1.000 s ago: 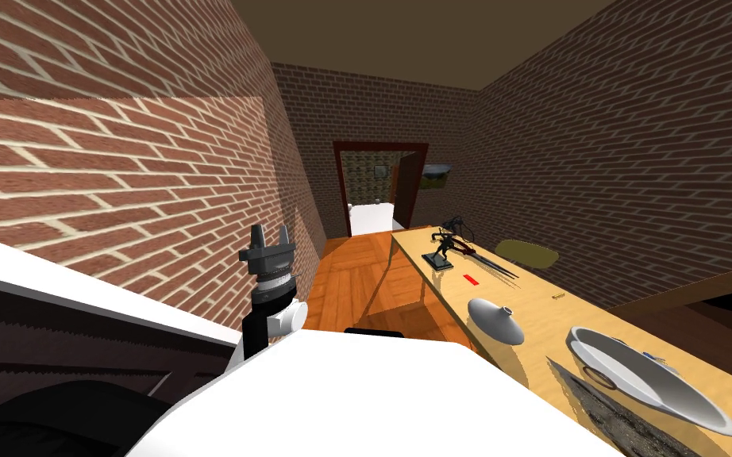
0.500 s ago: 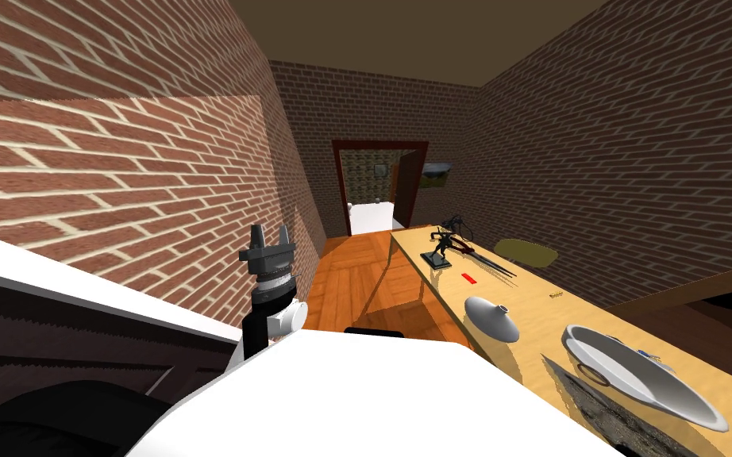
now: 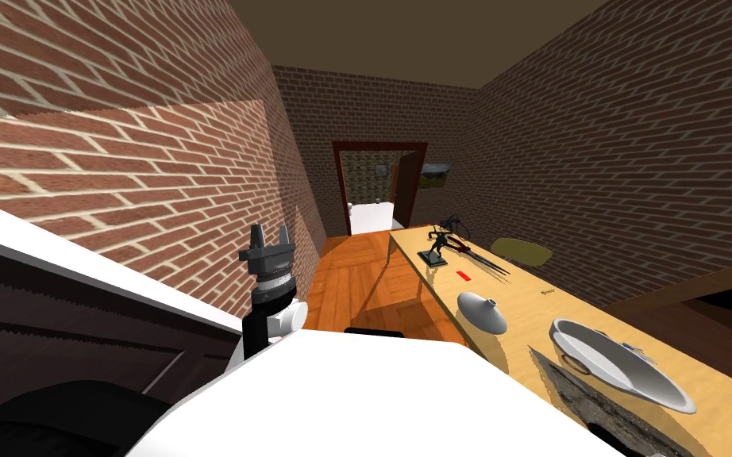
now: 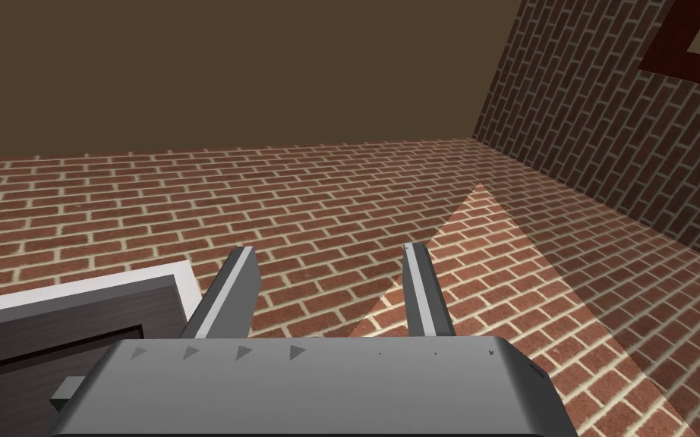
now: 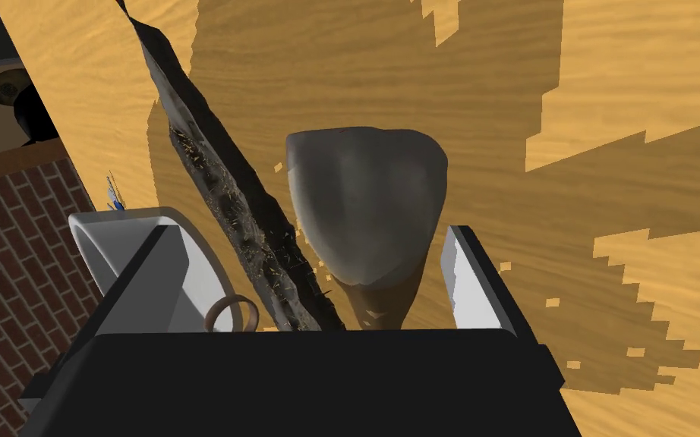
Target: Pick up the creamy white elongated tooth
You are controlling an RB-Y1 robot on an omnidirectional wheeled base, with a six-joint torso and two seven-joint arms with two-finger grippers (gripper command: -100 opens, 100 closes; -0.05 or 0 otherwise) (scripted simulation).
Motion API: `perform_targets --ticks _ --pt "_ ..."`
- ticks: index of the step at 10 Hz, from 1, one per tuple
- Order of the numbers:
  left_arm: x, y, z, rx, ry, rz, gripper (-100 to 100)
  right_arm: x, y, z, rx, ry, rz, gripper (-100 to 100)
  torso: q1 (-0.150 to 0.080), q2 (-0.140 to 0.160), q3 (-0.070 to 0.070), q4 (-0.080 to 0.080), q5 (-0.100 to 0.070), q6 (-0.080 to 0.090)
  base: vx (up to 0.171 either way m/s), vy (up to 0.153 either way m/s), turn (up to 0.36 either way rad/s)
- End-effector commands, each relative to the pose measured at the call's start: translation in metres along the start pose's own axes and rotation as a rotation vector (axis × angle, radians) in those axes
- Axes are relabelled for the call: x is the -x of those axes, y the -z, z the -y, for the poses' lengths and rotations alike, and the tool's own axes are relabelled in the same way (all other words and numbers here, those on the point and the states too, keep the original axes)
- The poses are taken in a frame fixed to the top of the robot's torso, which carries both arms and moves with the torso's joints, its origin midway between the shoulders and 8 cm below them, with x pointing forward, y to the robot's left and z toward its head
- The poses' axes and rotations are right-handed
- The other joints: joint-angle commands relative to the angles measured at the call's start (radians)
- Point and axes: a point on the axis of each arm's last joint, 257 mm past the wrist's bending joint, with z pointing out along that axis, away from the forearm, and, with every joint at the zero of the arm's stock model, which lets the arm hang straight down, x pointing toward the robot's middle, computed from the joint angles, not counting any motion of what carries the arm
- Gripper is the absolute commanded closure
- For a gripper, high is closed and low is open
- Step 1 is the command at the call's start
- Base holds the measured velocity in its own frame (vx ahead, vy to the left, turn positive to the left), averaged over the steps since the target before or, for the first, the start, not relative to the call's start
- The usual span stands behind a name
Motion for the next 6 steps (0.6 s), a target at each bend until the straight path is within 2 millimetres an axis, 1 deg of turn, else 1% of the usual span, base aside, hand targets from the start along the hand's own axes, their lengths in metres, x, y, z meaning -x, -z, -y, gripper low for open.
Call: perform_targets --ticks 1,2,5,6 --pt "0.0 0.0 0.0 0.0 0.0 0.0 0 0.0 0.0 0.0 0.0 0.0 0.0 100 0.0 0.0 0.0 0.0 0.0 0.0 0.0 0.0 0.0" --pt "0.0 0.0 0.0 0.0 0.0 0.0 0 0.0 0.0002 -0.0031 0.004 0.0 0.001 100 0.002 -0.001 -0.001 0.0 0.003 0.0 0.0 0.0 0.0" --pt "0.0 0.0 0.0 0.0 0.0 0.0 0 -0.0002 0.0001 -0.0024 0.003 0.002 0.0 100 0.003 -0.002 -0.001 0.0 0.003 0.0 0.0 0.0 0.0" --pt "0.0 0.0 0.0 0.0 0.0 0.0 0 -0.0002 0.0001 -0.0024 0.003 0.001 0.0 0 0.003 -0.002 -0.001 0.0 0.003 0.0 0.0 0.0 0.0"
